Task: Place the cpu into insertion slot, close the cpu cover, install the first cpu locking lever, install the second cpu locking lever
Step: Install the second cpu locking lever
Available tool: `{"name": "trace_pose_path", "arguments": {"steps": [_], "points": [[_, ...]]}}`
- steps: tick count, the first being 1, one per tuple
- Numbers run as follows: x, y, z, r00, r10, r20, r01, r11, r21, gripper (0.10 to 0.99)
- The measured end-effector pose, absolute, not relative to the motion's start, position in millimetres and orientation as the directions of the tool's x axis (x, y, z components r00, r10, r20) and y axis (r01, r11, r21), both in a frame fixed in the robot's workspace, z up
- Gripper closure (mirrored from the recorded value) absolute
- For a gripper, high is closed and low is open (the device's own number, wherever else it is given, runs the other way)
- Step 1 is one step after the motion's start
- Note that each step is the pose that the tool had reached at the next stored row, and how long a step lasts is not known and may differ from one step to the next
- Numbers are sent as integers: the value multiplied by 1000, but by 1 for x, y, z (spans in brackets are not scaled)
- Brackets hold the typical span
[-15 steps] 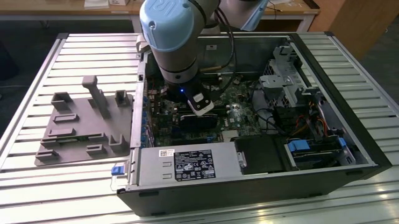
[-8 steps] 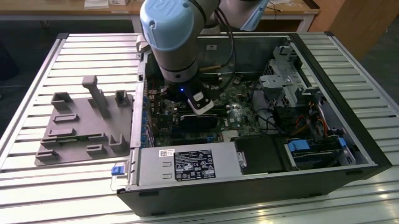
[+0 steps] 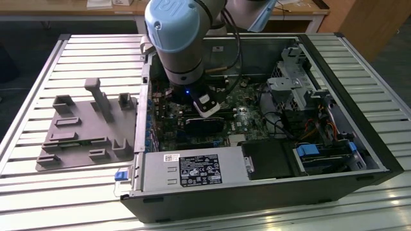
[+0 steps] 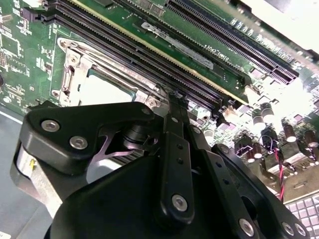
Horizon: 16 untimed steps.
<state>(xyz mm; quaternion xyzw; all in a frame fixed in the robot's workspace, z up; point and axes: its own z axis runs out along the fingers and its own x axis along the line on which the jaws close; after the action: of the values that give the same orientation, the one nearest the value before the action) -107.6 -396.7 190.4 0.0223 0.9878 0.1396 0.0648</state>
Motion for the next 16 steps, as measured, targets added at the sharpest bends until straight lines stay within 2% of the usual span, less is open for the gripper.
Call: {"name": "trace_pose_path", "arguments": {"steps": [9, 16], "points": [[-108, -397, 189, -991, 57, -122, 21, 960, 279, 984], [-108, -397, 200, -991, 57, -122, 21, 960, 279, 984]]}}
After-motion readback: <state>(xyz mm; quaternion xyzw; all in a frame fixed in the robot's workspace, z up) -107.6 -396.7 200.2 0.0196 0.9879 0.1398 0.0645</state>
